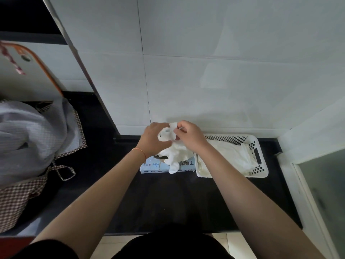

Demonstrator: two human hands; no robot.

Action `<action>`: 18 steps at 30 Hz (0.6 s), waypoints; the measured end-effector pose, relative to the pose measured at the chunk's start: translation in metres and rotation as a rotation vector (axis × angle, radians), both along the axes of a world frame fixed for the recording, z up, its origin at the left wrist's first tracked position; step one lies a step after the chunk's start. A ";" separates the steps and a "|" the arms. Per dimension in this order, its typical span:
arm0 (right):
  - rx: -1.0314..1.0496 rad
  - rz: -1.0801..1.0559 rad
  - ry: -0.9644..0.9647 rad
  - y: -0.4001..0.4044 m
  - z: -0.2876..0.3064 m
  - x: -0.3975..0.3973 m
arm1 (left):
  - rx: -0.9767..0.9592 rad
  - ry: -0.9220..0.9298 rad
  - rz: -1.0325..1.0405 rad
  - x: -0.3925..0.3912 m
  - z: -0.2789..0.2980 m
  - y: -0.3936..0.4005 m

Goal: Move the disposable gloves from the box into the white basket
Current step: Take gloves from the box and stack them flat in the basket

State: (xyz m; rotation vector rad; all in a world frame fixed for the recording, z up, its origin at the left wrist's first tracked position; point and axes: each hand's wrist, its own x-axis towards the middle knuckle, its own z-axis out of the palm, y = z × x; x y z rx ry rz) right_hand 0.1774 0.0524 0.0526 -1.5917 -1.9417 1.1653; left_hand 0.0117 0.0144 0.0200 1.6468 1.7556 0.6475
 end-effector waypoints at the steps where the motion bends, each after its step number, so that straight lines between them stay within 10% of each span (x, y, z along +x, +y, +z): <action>1: -0.009 0.003 0.019 -0.001 0.000 -0.003 | 0.050 0.001 0.003 0.004 0.003 0.001; 6: -0.077 -0.006 0.092 -0.007 -0.002 0.001 | 0.033 -0.081 0.167 0.003 0.015 0.002; 18: -0.116 0.172 -0.546 -0.008 -0.024 0.021 | -0.070 -0.180 0.365 -0.018 -0.002 -0.011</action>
